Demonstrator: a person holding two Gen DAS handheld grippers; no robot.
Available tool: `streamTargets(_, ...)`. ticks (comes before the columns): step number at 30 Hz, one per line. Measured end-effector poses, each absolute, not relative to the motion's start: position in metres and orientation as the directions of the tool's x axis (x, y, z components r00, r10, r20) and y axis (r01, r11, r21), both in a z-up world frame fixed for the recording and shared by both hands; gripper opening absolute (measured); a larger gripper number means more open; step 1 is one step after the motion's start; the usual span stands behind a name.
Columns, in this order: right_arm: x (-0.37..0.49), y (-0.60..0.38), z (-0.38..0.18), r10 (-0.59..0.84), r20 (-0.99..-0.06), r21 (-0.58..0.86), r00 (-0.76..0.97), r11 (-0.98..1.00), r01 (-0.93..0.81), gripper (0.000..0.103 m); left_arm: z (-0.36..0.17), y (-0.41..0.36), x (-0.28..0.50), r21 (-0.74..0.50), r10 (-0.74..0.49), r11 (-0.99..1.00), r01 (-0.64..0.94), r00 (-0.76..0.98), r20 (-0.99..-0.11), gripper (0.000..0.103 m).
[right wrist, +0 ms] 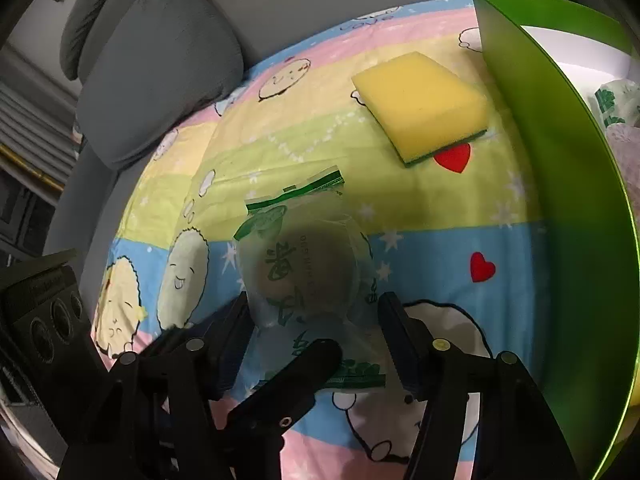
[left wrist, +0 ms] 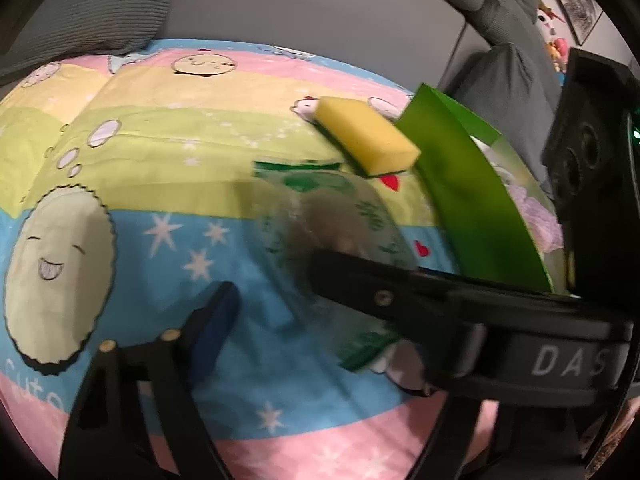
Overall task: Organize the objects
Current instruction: 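Close the right gripper on the second clear bag and lift it, then carry the clear bag over the green box and lower it inside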
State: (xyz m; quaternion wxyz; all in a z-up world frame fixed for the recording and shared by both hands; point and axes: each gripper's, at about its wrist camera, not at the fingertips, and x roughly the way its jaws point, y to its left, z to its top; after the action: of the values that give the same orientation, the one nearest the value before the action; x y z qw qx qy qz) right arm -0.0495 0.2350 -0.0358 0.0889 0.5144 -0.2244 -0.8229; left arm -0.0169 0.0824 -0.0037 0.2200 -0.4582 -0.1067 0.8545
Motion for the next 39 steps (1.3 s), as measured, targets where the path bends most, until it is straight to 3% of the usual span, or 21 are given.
streamTargets(3,-0.048,0.234,-0.034,-0.371,-0.802,0.453,-0.468,-0.889,-0.073,0.059,-0.002,0.087,-0.015,-0.4,0.501,-0.865,-0.303,-0.478,-0.721,0.06)
streamTargets(9,-0.041,0.232,-0.022,-0.384,-0.773,0.463,-0.504,-0.886,-0.035,0.055,0.012,0.091,-0.006,-0.366,0.489,-0.871,-0.327,-0.517,-0.702,0.056)
streamTargets(23,0.001,0.242,0.052,-0.377,-0.644,0.45,-0.665,-0.891,0.07,0.055,0.082,0.112,0.032,-0.245,0.483,-0.871,-0.425,-0.656,-0.581,0.056)
streamTargets(39,0.038,0.302,0.086,-0.291,-0.557,0.467,-0.778,-0.884,-0.003,0.055,0.115,0.17,0.034,-0.151,0.547,-0.81,-0.566,-0.639,-0.541,0.056)
